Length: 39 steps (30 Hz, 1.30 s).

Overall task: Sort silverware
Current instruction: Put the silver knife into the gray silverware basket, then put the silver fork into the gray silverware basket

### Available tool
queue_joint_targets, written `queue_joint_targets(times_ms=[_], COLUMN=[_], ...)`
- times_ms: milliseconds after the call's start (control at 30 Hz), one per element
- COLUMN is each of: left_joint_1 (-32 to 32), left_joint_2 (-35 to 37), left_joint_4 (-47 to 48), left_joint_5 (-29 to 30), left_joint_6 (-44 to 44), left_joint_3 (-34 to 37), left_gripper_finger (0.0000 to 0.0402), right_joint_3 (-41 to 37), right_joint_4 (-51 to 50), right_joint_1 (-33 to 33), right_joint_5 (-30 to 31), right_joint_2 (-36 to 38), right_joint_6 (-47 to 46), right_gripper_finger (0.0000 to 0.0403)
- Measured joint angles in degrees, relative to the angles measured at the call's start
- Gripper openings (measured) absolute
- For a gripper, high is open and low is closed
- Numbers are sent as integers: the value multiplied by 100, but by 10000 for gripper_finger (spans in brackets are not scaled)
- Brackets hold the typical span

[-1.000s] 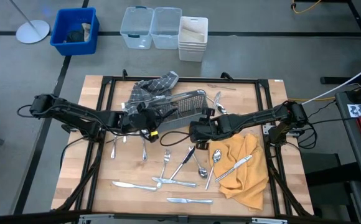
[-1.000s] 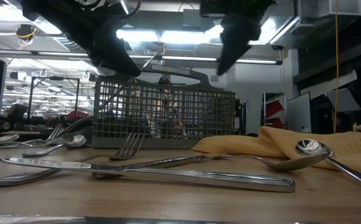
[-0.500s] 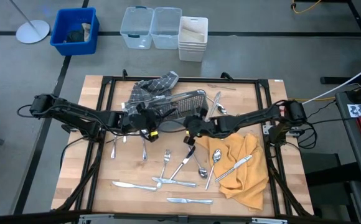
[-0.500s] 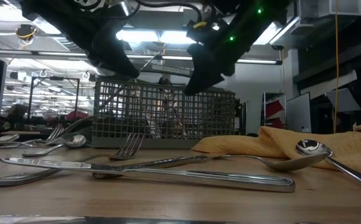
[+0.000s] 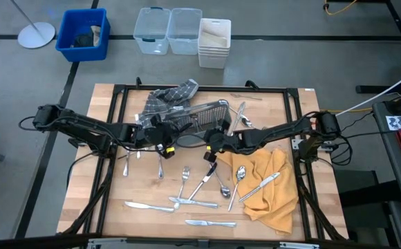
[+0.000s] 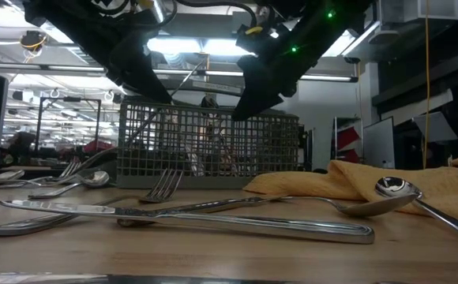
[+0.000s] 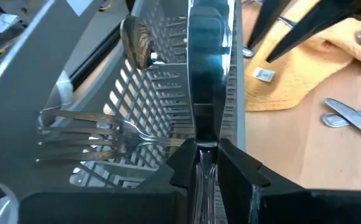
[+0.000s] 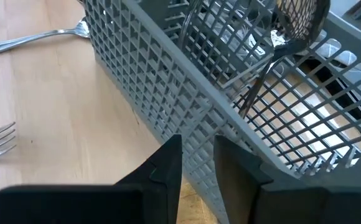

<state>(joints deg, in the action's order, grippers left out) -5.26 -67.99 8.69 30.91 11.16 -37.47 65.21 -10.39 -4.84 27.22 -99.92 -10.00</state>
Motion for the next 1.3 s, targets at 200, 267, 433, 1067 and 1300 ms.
queue_joint_targets(times_ms=[200, 267, 433, 1067, 1300], left_joint_1=[7, 7, 4, -7, -81], left_joint_2=[-4, -4, 89, 1644, 1986], left_joint_4=[39, 11, -18, 368, 1612], left_joint_5=[-54, -52, -58, -1020, -1644], left_joint_6=[43, -149, -392, 781, 1571], left_joint_3=[4, 4, 4, 0, -2], left_gripper_finger=[101, 124, 151, 142, 141], right_joint_3=[0, 0, -2, -6, -10], right_joint_4=[-5, -5, -25, 170, 1156], right_joint_1=[-1, -2, -4, -7, -4], right_joint_5=[-472, -537, -544, -2433, -2901], right_joint_2=[1, 2, 0, -365, -927], right_joint_6=[5, 4, 14, -657, -778], right_gripper_finger=[96, 96, 96, 96, 96])
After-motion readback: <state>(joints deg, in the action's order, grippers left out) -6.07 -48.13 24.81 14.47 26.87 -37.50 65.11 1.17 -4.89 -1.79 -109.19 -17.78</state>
